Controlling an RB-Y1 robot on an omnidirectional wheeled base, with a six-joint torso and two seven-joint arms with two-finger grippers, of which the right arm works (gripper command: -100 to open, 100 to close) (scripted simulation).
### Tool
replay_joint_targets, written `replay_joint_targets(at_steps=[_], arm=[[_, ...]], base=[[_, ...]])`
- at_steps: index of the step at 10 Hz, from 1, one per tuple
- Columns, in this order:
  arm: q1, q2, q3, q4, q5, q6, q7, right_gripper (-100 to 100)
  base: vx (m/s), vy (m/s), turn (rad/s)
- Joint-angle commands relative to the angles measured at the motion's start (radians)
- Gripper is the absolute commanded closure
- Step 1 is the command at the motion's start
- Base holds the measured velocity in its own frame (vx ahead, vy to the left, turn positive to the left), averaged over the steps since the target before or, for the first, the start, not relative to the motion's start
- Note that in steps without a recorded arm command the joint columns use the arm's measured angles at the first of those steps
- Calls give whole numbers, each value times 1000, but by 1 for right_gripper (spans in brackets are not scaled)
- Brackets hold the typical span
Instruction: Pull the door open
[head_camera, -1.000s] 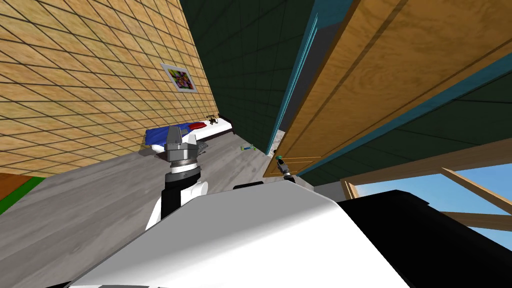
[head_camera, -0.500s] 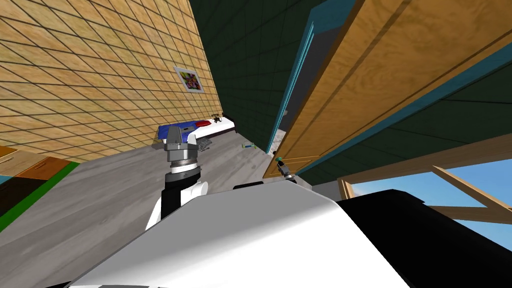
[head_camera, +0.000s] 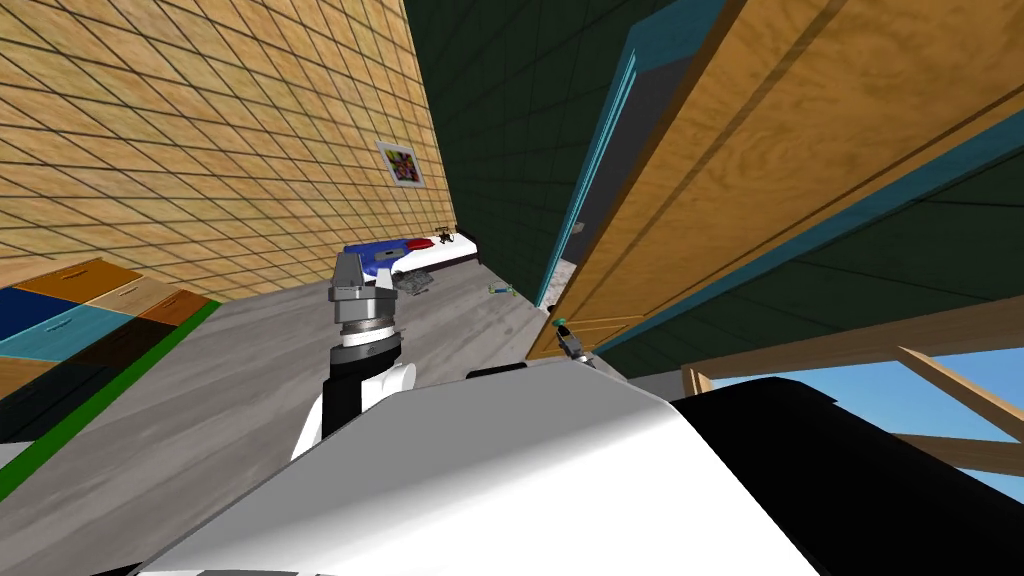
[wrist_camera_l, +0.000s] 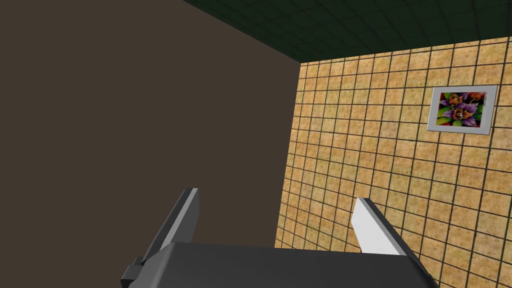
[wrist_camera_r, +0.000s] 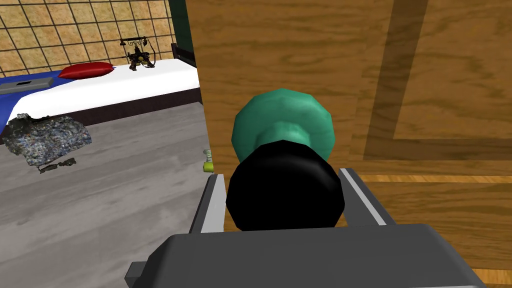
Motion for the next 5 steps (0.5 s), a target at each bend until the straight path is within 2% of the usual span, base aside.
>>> replay_joint_targets(at_steps=[1, 2, 5], arm=[[13, -6, 5, 12, 3, -28, -8, 100], [31, -13, 10, 13, 6, -51, -13, 100], [62, -26, 19, 13, 11, -91, -23, 100]], base=[[-89, -36, 74], [-104, -51, 132], [-133, -50, 95]])
